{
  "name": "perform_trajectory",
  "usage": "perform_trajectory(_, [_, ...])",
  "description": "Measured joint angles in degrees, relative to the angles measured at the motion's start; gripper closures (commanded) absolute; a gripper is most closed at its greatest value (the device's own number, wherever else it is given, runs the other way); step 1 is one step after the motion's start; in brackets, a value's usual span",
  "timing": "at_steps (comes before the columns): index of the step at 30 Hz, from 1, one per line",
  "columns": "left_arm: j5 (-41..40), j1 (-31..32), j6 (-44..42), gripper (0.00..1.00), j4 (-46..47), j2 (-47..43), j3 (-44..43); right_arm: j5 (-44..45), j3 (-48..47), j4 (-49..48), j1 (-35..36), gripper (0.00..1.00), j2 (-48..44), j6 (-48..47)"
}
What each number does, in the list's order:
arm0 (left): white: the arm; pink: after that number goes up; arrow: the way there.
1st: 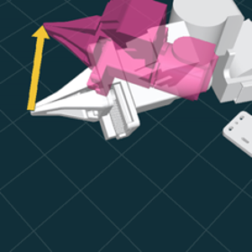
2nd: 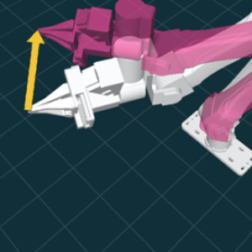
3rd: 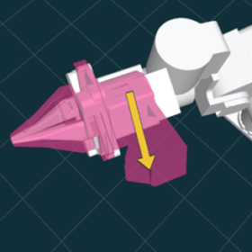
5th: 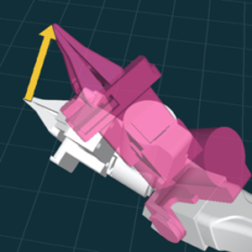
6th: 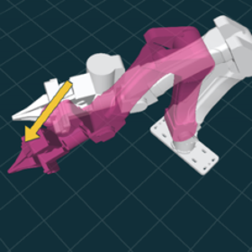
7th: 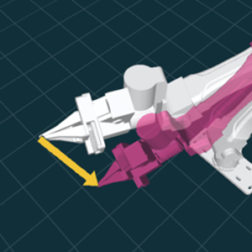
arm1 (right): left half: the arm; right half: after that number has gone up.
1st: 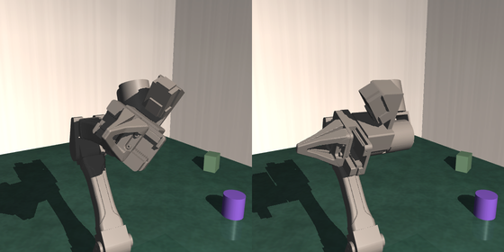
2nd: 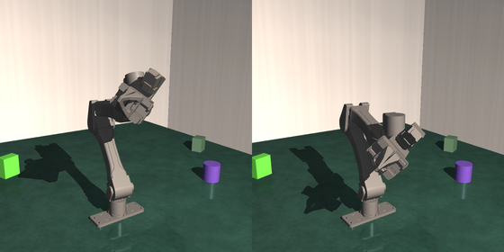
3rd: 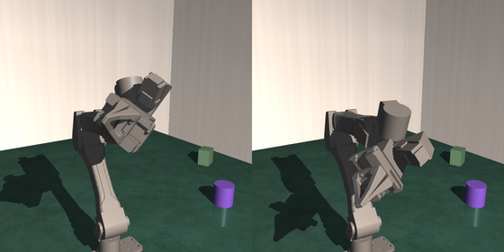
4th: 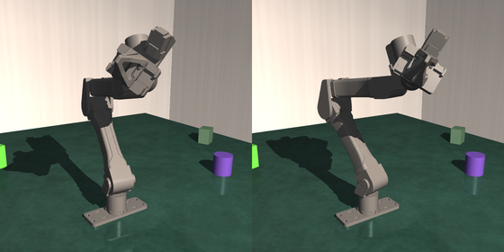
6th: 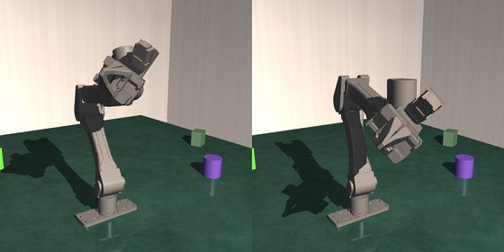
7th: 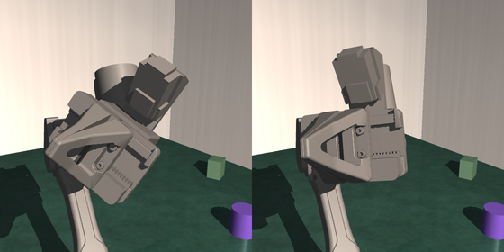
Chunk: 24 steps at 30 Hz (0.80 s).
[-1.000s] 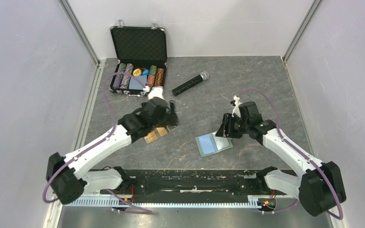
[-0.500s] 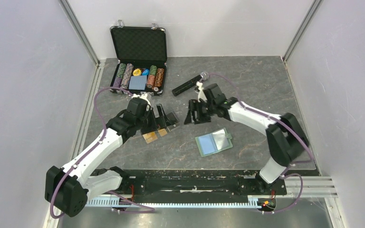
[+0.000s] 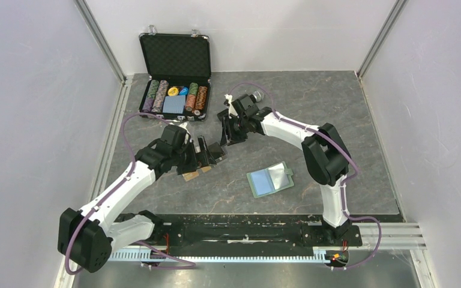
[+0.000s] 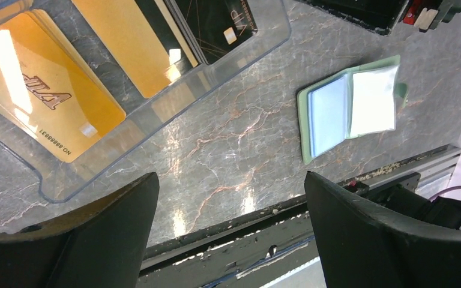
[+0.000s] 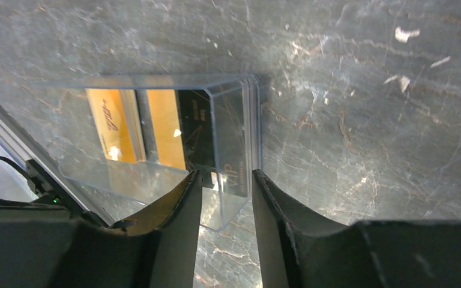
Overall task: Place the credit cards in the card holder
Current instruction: Move the storage box to the center of the board.
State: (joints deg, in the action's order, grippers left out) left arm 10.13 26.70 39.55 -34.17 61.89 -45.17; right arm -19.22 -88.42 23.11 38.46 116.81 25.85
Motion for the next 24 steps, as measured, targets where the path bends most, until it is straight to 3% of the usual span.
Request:
perform_trajectory(4, [-0.2,0.0,-1.2,0.04,-1.2,0.7,-0.5,0.0,0.2,2.4,0.4,0.69,0.5,-0.9])
perform_trajectory(8, [-0.7,-0.1,-1.6,0.05,-2.1,1.5,-1.1,0.2,0.4,2.8,2.0,0.88,0.5,-1.8])
perform_trajectory(12, [-1.4,-0.3,-1.6,0.06,-3.3,1.6,-1.2,1.3,1.8,2.9,3.5,0.96,-0.2,-1.9])
perform_trajectory(20, [-3.0,-0.3,-1.7,0.09,-4.2,3.2,-1.2,3.4,8.3,4.3,6.1,0.98,-5.7,-1.3])
perform_trajectory(24, [-3.1,-0.3,-1.7,0.14,-4.5,4.6,-1.2,3.7,12.7,4.5,7.6,0.92,-9.2,0.7])
